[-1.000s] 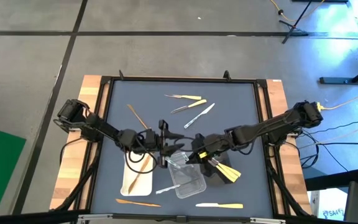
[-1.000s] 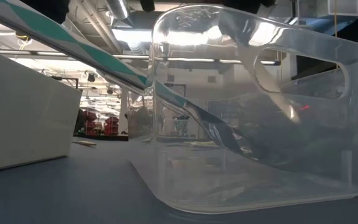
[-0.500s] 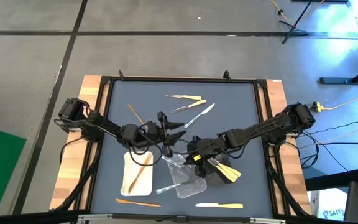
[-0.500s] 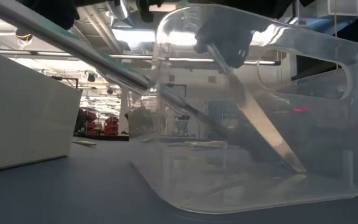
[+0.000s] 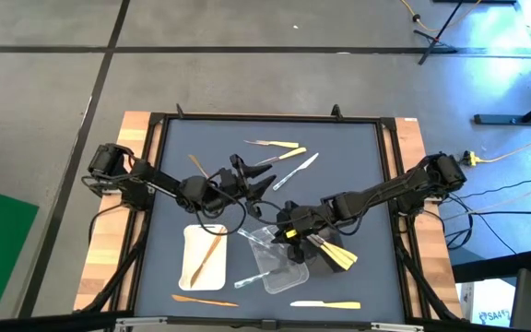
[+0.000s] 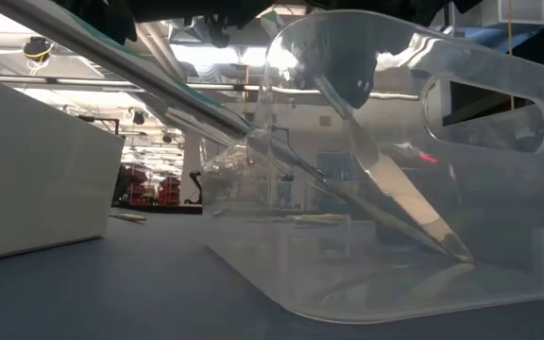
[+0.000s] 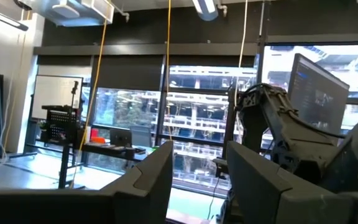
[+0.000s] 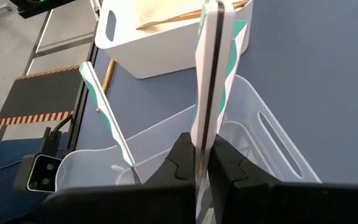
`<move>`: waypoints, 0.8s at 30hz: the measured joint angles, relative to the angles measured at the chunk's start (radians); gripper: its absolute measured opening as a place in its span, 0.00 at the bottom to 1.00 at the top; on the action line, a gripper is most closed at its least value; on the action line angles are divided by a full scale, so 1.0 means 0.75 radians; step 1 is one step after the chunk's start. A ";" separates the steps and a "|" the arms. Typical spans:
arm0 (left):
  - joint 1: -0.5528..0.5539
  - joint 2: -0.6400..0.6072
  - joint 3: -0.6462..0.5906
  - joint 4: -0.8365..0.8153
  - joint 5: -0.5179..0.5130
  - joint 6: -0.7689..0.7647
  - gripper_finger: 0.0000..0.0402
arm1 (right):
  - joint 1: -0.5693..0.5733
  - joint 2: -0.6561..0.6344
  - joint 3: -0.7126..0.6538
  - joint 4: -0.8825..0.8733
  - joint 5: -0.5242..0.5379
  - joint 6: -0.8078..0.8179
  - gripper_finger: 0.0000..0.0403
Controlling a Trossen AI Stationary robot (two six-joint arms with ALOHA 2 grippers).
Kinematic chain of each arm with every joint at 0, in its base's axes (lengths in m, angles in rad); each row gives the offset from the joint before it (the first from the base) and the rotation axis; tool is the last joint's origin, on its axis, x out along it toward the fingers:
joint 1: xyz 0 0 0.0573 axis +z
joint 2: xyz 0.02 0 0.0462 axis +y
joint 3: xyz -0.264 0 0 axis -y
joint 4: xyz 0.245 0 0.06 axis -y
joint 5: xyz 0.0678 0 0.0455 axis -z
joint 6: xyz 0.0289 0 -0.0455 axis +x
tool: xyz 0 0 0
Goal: Sort silverware by color (type)
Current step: Put the blue patterned table knife into the transparent bin, then put the gold table knife into the white bin
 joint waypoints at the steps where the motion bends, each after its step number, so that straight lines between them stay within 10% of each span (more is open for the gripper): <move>1: 0.000 0.000 0.000 0.000 0.000 0.000 0.36 | 0.000 0.000 0.000 0.001 0.000 0.000 0.01; 24: -0.007 0.000 0.000 -0.011 0.017 -0.014 0.36 | 0.000 0.004 -0.003 -0.009 0.097 -0.009 0.21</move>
